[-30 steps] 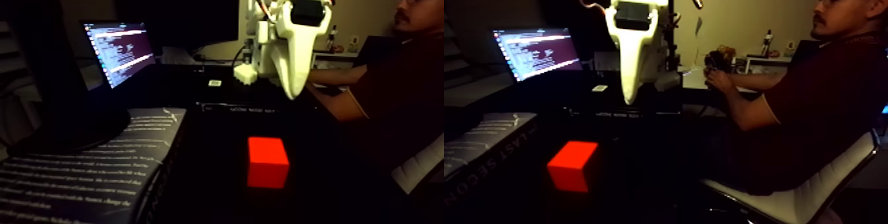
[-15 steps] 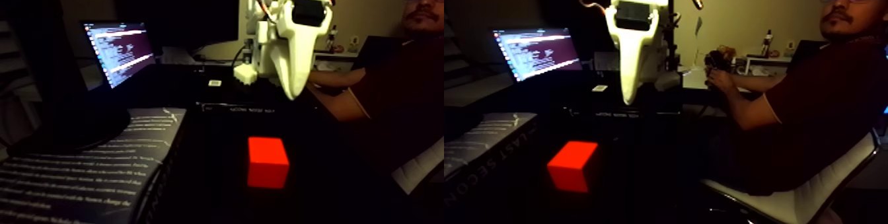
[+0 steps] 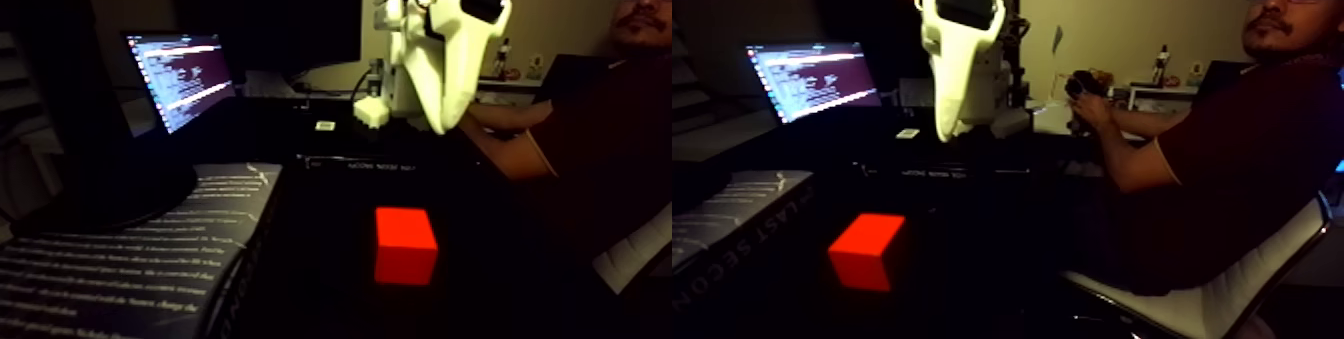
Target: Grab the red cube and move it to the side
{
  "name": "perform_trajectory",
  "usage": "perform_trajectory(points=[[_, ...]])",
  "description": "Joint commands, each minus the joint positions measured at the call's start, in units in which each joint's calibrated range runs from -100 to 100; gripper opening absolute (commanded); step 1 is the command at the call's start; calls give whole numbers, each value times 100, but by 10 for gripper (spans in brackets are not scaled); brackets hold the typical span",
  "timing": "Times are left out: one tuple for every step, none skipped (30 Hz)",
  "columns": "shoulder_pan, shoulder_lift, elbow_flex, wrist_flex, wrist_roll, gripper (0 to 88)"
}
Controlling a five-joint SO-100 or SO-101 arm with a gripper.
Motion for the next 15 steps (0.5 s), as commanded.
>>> perform_trajectory(points=[[26, 679, -480, -191, 285, 8], [26, 889, -616, -199, 377, 8], [26, 1107, -770, -182, 485, 8], [26, 1326, -915, -165, 614, 8], [26, 1552, -1097, -157, 727, 8], [26, 1779, -1287, -148, 819, 8], [35, 2015, -1478, -148, 895, 8], [68, 2258, -1714, -140, 954, 8], [126, 2494, -1968, -106, 1003, 8], [176, 2737, -2258, -30, 1067, 8], [210, 2989, -2575, 38, 1148, 8], [243, 3233, -2911, 147, 1251, 8], [276, 3485, -3265, 274, 1369, 8], [335, 3721, -3609, 418, 1488, 8], [384, 3973, -3981, 544, 1596, 8]])
